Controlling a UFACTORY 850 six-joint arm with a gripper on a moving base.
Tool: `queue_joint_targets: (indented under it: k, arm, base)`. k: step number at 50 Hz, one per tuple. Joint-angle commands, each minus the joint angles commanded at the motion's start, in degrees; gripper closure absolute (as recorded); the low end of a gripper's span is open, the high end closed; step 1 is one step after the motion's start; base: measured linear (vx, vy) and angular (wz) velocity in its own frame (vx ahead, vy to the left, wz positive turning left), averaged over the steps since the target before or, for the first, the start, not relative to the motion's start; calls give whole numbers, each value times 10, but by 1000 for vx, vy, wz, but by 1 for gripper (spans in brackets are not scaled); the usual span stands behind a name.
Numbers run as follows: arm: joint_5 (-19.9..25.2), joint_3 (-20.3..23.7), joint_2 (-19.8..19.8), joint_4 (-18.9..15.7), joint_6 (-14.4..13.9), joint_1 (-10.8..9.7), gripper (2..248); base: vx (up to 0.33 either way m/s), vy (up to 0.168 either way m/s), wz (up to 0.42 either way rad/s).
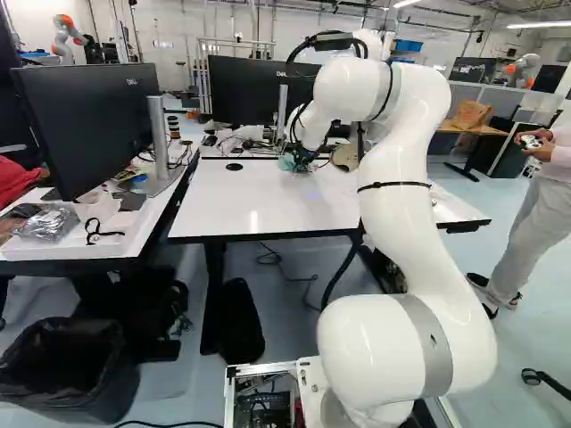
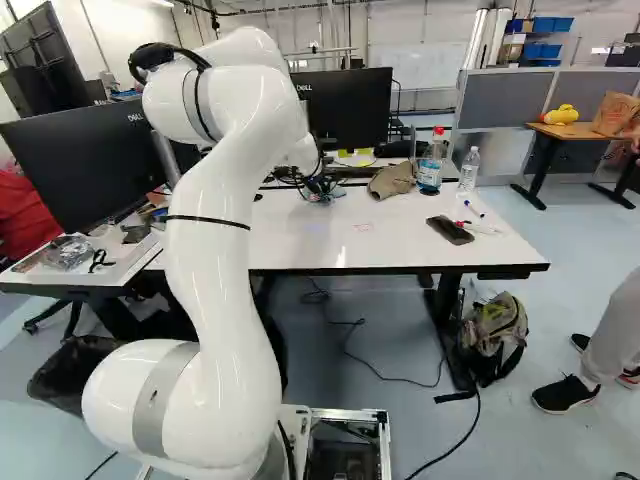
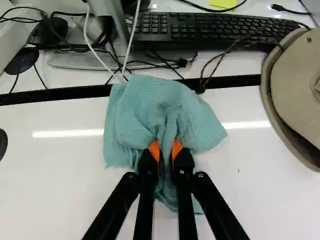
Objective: Clean the table with the green towel
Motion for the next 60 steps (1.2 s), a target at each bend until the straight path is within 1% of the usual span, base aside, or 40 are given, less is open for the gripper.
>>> queue_joint_targets:
  k: [36, 46, 60]
  arm:
    - [0, 26, 18, 0, 0, -52, 204]
    - [0, 50, 35, 0, 0, -62, 204]
    - [0, 94, 67, 0, 0, -68, 204]
  base:
    - [0, 0, 0]
    - [0, 0, 0]
    - [0, 0, 0]
